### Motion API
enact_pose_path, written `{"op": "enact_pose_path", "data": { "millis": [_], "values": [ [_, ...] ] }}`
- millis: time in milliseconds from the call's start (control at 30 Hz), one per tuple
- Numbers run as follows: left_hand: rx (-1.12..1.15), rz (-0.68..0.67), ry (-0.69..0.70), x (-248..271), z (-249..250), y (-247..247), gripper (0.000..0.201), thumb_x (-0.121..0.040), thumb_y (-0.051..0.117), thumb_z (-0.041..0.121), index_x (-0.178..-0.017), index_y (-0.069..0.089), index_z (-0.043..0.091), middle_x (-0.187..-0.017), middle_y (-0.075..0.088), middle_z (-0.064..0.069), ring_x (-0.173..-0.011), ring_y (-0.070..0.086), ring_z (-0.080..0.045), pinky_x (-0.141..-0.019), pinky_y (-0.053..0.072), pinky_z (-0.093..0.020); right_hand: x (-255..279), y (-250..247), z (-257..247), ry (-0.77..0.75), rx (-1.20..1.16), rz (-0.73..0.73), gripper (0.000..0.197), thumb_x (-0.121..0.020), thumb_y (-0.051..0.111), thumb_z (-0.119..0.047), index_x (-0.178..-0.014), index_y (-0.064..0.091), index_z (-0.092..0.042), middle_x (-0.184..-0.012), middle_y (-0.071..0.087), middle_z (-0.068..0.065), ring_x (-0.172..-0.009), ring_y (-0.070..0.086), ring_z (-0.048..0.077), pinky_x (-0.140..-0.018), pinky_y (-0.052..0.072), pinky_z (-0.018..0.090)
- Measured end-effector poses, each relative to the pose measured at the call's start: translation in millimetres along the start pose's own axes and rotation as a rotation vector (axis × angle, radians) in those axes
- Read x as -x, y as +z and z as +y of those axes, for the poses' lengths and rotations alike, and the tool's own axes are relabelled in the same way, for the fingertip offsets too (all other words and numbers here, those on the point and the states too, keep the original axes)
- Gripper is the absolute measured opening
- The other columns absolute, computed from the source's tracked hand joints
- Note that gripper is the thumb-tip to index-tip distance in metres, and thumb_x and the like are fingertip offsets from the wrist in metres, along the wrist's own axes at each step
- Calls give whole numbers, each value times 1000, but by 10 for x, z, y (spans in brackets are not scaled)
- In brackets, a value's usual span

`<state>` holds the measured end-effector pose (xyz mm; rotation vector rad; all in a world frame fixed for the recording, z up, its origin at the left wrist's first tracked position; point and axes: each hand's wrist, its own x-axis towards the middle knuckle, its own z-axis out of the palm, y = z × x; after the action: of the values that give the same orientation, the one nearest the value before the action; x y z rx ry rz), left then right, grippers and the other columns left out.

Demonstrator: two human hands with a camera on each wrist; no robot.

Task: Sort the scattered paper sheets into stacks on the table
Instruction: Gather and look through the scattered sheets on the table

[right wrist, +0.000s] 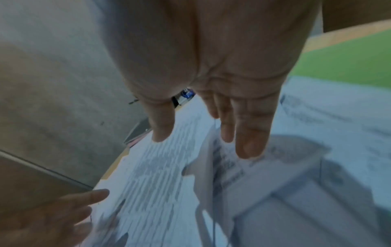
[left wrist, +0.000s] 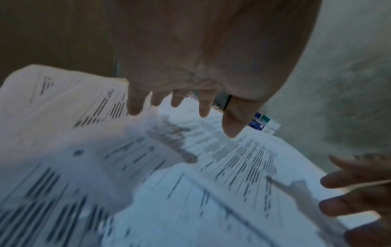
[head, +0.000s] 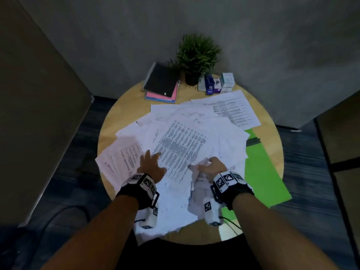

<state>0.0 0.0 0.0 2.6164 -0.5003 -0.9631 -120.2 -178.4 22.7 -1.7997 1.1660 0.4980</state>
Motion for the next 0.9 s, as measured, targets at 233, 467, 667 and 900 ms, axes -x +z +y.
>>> {"op": "enact_pose_path", "data": {
  "millis": [233, 467, 667, 900],
  "values": [
    [-139, 27, -35, 112, -255, 386, 72, -91, 57, 40, -151, 19, 37, -161, 5, -2, -147, 4, -28, -112, 24, -49, -211, 448, 153, 72, -199, 302, 78, -73, 81, -31, -128, 38, 4, -118, 58, 18, -104, 61, 32, -68, 47, 31],
    [-7, 53, 101, 405, -462, 492, 58, -94, 51, 41, -148, 31, 34, -154, 26, -1, -142, 21, -27, -112, 26, -46, -26, 416, 580, -161, -143, 440, 24, -91, 61, -19, -106, 54, -2, -93, 60, 12, -86, 55, 27, -69, 37, 24],
    [324, -30, 256, 589, -679, 331, 55, -95, 55, 40, -144, 38, 23, -148, 41, -4, -136, 39, -22, -111, 34, -40, 593, 248, 687, -423, -374, 679, 19, -93, 58, -13, -110, 60, -6, -100, 65, 9, -87, 60, 26, -75, 48, 31],
    [817, -26, 311, 801, -520, 127, 42, -95, 59, 22, -130, 38, 36, -107, 62, 8, -94, 64, -5, -75, 52, -27, 867, 321, 715, -592, -493, 425, 18, -91, 61, -10, -109, 63, -12, -105, 70, 1, -94, 65, 17, -84, 51, 33]
  ]
}}
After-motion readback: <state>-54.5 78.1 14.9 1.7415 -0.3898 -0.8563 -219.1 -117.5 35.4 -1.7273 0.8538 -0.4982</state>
